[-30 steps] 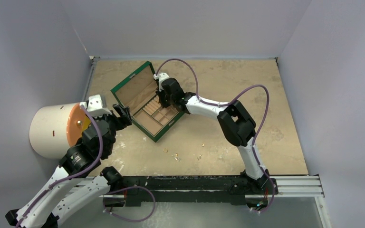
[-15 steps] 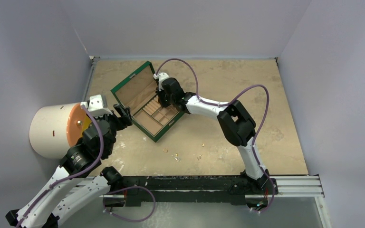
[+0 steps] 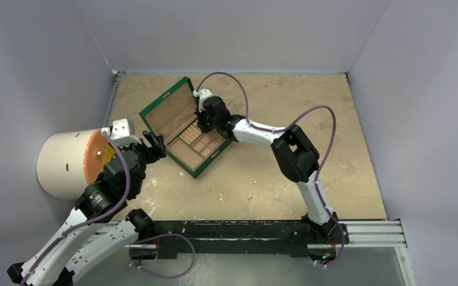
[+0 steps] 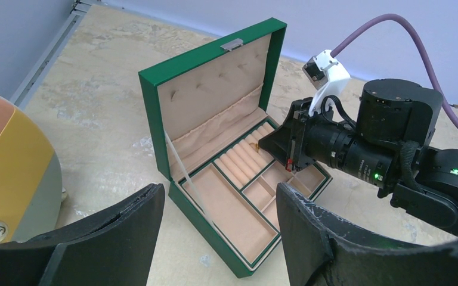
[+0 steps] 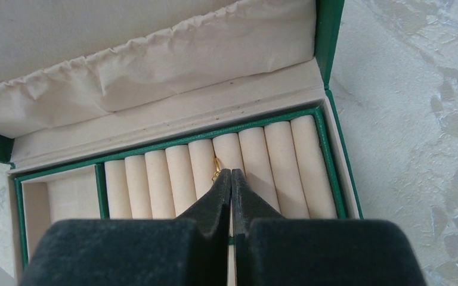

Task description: Organize the mixed jewelry

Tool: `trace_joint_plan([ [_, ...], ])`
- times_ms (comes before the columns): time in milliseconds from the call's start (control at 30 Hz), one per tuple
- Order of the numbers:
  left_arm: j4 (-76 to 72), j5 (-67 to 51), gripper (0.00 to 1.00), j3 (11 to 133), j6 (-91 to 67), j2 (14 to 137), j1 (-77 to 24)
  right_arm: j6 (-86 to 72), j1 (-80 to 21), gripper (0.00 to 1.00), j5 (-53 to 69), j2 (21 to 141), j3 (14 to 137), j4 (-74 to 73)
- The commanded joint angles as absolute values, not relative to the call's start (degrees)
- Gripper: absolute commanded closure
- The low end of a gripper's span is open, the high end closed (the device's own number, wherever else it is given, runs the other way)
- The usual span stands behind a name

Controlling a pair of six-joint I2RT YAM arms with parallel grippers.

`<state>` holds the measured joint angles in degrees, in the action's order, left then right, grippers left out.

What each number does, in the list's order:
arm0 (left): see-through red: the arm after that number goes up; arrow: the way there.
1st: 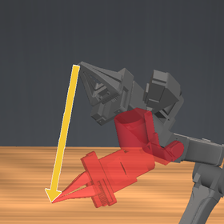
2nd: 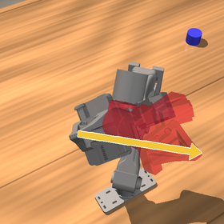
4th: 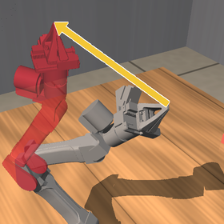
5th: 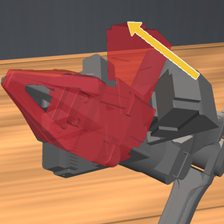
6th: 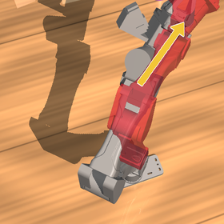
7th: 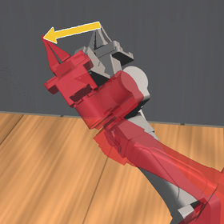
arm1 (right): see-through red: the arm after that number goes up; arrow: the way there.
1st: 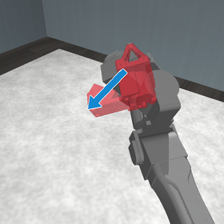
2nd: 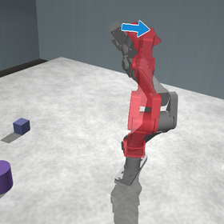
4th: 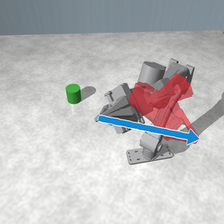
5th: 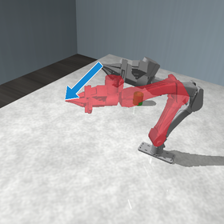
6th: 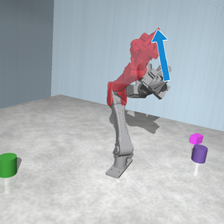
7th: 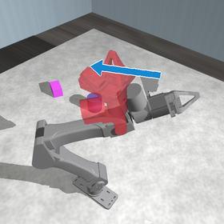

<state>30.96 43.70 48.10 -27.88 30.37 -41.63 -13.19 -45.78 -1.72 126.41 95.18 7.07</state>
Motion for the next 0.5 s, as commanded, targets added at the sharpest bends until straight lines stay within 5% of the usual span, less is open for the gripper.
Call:
trace_joint_plan([
  [0,28.81,43.55,0.32,48.29,-27.86,30.65,-41.1,-14.19,-45.79,1.0,-0.44,126.73,96.66,7.8],
  [467,28.91,43.63,0.32,48.25,-27.94,30.93,-41.1,-13.96,-45.79,0.97,-2.19,112.72,84.26,11.43],
])
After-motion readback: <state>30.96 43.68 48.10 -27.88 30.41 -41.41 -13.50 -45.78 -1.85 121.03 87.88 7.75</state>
